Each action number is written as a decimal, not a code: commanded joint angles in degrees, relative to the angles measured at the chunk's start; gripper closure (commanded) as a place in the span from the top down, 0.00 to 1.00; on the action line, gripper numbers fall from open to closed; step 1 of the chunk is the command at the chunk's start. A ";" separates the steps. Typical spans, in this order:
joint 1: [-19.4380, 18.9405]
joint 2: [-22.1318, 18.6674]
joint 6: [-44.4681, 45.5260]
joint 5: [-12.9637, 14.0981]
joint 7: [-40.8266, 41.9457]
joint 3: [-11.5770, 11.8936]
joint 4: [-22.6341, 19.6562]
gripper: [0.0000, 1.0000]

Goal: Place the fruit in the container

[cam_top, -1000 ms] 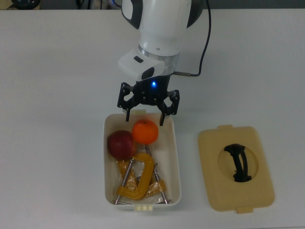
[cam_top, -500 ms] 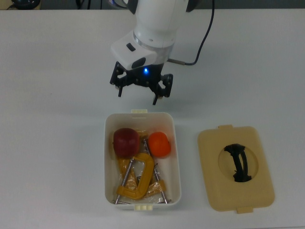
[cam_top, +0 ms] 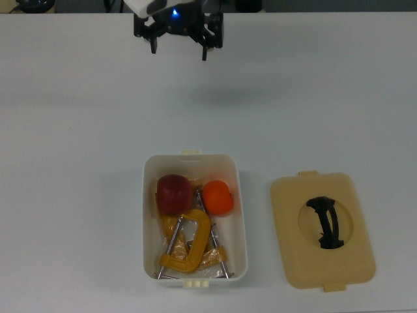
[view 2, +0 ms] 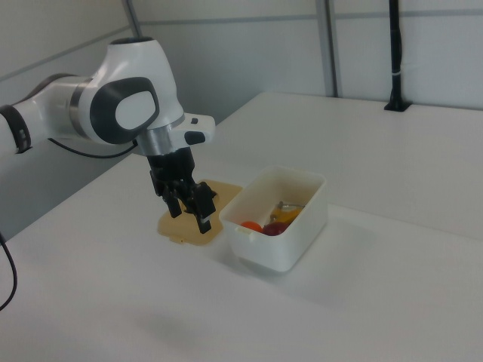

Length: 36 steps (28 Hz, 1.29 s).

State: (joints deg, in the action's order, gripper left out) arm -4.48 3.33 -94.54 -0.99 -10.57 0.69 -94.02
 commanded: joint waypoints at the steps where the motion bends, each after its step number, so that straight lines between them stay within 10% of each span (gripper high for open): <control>1: -0.18 -2.54 2.52 2.84 6.43 2.82 -1.43 1.00; 36: 5.09 -3.68 4.11 2.22 7.58 3.97 4.37 1.00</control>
State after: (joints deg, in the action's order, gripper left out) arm 0.26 -0.09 -92.05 0.61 -4.73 4.24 -90.27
